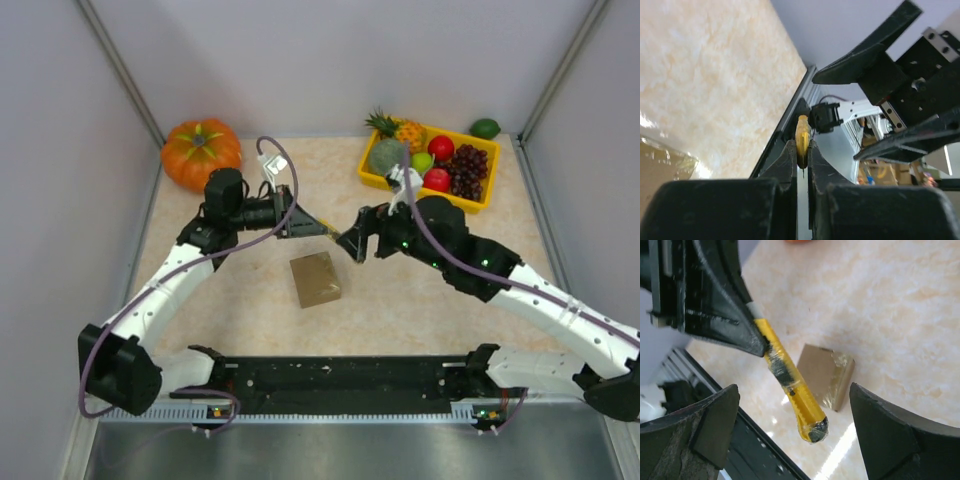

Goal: Unpack the express box

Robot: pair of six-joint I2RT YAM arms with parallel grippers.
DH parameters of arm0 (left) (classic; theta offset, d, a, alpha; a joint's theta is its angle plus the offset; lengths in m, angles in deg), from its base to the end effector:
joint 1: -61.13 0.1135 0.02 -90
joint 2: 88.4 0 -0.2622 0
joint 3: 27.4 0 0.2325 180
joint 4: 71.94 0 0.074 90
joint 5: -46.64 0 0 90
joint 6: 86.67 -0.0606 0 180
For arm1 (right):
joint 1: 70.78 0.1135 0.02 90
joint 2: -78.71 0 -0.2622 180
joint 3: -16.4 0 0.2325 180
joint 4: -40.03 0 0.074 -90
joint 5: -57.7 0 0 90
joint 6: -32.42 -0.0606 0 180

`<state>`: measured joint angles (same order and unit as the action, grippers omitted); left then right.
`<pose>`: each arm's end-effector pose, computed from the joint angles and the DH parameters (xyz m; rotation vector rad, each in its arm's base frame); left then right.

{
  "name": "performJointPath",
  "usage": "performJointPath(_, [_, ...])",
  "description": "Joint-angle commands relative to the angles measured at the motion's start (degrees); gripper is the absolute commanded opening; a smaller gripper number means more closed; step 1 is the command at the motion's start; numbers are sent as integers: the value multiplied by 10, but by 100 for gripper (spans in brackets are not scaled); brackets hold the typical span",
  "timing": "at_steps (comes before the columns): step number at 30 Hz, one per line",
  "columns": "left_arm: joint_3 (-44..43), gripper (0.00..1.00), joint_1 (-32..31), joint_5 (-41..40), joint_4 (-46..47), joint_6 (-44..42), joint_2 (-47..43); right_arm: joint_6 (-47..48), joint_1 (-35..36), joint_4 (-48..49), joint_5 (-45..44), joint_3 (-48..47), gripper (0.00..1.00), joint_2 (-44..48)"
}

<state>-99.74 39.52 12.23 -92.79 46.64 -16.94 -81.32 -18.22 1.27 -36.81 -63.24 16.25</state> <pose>0.2334 -0.1462 0.3287 0.3490 2.1036 -1.6418 0.1533 0.1923 0.3652 -0.4531 1.9819 0.7906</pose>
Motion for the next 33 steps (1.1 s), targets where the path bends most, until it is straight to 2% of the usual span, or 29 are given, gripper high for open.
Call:
performJointPath(1, [-32,0,3,-50,111,47,-75,-119,-32,94,-28,-11,89,47])
performJointPath(4, [-36,0,2,-100,140,78,-110,-163,-53,182,22,31,89,79])
performJointPath(6, [-32,0,2,-123,193,118,-124,-178,-57,232,35,39,89,94])
performJointPath(11, [-6,0,-14,-193,278,171,-163,-219,-59,336,115,44,85,85])
performJointPath(16, [32,0,-32,-248,344,207,-183,-271,-60,492,174,64,90,66])
performJointPath(23, [46,0,-56,-276,358,204,-186,-314,-60,541,203,51,89,41])
performJointPath(26, [72,0,-72,-292,398,213,-185,-322,-59,537,212,38,81,27])
performJointPath(28, [93,0,-77,-299,431,218,-186,-336,-59,537,219,30,72,20])
performJointPath(33, [105,0,-87,-305,437,216,-190,-341,-59,519,214,21,58,14])
